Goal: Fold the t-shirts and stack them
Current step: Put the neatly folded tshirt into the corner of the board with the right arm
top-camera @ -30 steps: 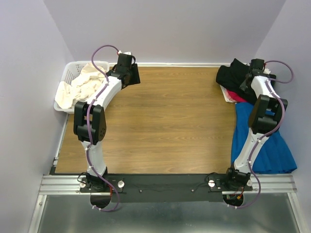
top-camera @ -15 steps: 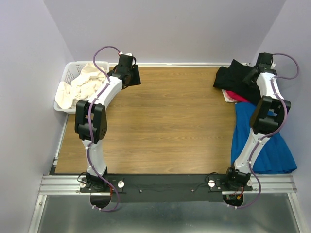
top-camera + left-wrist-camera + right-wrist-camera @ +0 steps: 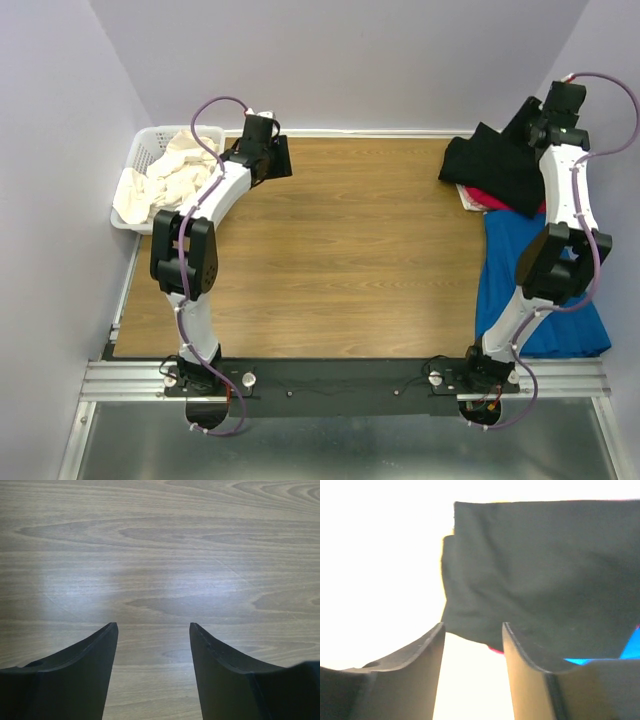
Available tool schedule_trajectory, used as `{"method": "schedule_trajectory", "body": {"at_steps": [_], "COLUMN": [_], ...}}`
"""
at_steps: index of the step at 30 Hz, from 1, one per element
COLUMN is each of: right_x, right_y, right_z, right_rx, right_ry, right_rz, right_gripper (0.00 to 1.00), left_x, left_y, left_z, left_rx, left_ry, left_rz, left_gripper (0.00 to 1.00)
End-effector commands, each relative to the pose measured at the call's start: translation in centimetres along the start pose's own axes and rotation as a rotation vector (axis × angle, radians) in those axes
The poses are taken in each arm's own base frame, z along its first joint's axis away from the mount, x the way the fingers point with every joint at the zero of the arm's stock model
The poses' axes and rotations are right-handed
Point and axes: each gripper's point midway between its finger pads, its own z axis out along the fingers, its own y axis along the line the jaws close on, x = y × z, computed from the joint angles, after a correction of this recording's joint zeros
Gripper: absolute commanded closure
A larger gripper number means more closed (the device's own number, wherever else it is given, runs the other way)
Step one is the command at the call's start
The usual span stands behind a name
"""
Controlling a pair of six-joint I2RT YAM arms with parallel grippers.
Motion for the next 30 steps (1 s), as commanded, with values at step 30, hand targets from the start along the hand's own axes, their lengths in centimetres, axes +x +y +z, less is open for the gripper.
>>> {"method": "schedule_trajectory", "body": {"at_steps": [30], "right_x": [19.1], "right_y": [25.1], "right_z": [-15.8], "right_rx": [-0.616], "right_ry": [0.108], "right_rz": [-0.345], "right_gripper": [0.0], "left_x": [0.4], "left_y": [-5.3], "left_z": [-10.1], "left_rx": [0.175], "left_ry": [-0.237], "left_rz": [0.139], "left_gripper": [0.05]}}
